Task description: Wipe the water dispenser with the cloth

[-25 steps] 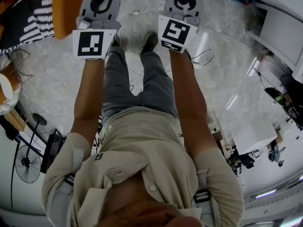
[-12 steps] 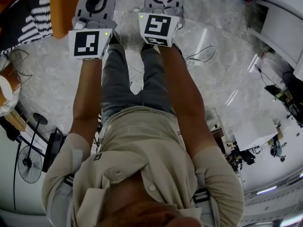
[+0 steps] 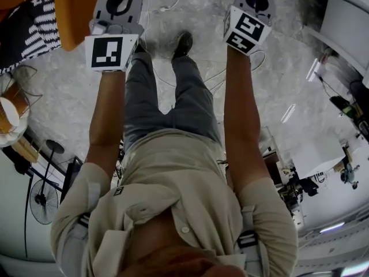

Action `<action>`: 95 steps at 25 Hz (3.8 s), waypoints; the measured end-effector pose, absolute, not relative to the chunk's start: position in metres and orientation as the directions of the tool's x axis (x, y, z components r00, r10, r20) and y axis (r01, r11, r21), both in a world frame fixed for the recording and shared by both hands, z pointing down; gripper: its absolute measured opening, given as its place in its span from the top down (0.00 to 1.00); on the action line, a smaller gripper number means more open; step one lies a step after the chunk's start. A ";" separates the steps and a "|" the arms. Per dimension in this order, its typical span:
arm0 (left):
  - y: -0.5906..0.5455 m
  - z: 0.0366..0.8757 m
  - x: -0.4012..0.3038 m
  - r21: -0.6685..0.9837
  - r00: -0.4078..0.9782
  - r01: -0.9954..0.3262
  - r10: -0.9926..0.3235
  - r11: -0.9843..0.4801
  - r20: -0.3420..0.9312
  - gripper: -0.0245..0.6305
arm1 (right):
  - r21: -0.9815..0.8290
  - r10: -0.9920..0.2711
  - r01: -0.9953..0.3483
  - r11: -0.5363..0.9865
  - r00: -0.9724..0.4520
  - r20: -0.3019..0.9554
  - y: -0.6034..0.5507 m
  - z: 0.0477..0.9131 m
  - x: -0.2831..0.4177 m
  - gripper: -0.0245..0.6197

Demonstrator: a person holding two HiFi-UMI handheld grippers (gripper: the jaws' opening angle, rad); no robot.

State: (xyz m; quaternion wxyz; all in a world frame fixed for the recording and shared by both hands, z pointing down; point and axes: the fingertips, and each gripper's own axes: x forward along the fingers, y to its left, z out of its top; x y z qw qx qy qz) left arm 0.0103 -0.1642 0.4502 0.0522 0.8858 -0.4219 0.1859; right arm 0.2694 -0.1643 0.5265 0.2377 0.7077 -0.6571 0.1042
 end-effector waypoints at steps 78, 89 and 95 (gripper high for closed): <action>-0.165 0.638 -0.014 -0.003 0.594 -0.761 -0.700 -0.648 0.395 0.94 | 0.181 -0.833 -0.977 -0.114 0.193 0.518 -0.197 0.751 0.274 0.80; -0.182 0.675 -0.009 -0.047 0.596 -0.760 -0.725 -0.648 0.346 0.94 | 0.336 -0.869 -0.897 0.287 -0.096 0.486 -0.180 0.792 0.158 0.80; -0.180 0.702 -0.012 -0.081 0.583 -0.761 -0.732 -0.644 0.352 0.94 | 0.235 -0.794 -0.842 0.486 -0.313 0.521 -0.153 0.832 0.070 0.81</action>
